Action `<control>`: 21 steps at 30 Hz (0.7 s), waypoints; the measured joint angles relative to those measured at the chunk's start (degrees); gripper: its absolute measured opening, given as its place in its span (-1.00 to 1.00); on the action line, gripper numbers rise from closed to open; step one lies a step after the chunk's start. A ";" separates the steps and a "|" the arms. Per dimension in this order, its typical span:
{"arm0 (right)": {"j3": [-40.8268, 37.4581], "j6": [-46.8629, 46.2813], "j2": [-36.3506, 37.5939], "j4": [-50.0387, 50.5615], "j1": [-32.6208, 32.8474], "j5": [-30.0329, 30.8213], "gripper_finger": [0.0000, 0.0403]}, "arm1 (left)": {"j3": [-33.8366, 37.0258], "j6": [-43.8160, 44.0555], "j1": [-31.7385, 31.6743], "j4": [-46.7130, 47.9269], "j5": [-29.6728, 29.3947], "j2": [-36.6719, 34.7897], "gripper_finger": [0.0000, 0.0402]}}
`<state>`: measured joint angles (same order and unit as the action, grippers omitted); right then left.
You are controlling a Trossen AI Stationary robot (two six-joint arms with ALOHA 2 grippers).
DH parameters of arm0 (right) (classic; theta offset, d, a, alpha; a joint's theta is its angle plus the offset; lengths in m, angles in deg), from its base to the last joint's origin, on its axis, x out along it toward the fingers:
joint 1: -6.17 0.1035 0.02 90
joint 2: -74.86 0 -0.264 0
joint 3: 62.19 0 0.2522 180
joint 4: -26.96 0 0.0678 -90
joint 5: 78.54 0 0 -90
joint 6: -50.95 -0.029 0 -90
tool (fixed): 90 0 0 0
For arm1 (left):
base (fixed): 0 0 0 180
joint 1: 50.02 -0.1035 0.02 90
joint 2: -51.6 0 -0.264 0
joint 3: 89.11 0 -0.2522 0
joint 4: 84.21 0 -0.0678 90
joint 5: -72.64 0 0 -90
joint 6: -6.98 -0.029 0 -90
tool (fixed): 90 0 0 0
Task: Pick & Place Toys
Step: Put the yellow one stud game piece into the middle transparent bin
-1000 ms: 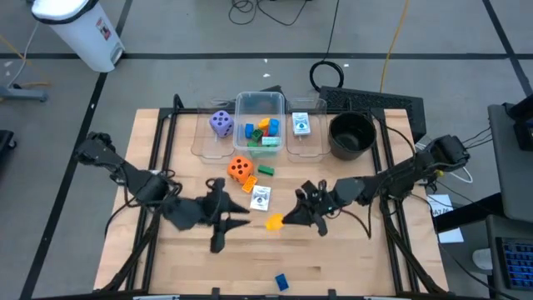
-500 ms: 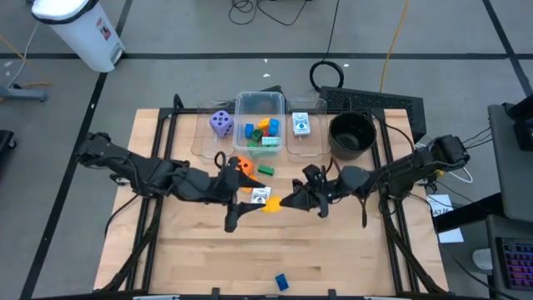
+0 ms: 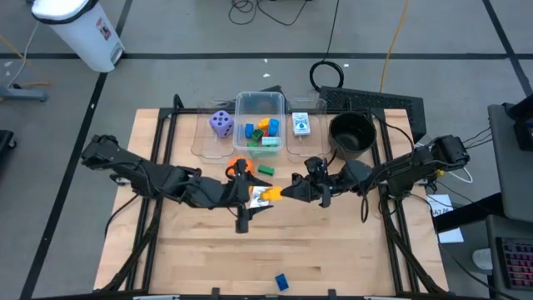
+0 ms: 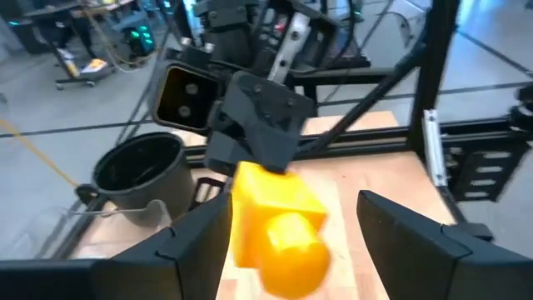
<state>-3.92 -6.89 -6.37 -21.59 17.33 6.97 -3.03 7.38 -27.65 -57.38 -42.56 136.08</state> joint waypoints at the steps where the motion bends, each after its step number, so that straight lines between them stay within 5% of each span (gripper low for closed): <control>1: 0.00 -0.01 0.00 -0.02 0.00 -0.02 -1.00 | 0.00 -0.09 -0.21 -0.08 -1.03 0.15 0.29; 21: 0.00 -2.50 -0.02 -0.97 0.04 3.01 -1.00 | 0.02 -5.26 -1.41 0.52 -3.44 0.29 0.26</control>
<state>-3.92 -9.39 -6.39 -22.55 17.37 9.98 -3.01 2.12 -29.05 -56.86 -46.00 136.37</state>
